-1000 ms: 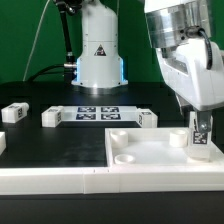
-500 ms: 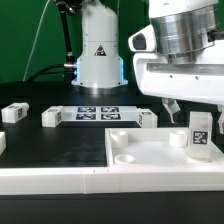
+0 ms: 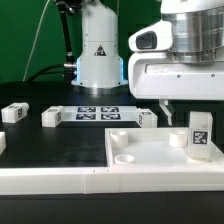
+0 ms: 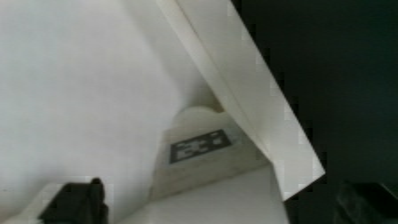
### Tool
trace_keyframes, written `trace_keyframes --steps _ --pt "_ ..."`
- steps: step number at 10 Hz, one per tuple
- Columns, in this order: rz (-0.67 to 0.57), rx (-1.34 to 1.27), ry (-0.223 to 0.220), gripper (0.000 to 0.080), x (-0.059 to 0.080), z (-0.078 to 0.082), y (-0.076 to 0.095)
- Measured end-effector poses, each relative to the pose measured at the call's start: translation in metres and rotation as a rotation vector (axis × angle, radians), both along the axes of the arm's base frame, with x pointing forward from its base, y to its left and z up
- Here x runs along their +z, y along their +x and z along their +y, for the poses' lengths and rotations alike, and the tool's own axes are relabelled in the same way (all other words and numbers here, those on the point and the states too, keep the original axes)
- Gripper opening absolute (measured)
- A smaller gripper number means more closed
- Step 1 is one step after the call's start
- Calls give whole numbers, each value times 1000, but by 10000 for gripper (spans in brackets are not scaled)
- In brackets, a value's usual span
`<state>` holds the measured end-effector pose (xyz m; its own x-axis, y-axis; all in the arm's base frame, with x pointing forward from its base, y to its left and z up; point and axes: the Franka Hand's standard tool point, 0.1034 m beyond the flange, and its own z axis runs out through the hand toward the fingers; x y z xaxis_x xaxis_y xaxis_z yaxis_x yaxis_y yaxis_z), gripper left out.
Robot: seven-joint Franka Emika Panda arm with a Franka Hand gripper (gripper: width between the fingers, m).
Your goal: Assemble one leg
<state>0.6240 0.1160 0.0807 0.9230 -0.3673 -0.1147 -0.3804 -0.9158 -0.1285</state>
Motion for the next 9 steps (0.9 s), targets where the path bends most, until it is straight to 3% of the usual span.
trace_keyframes --steps 2,5,8,9 --pt "-47 174 7 649 -1 -6 2" --pt "-46 176 7 649 -2 -5 2" --pt "-43 153 6 290 -2 -5 2" --pt "-42 150 6 290 -2 -5 2"
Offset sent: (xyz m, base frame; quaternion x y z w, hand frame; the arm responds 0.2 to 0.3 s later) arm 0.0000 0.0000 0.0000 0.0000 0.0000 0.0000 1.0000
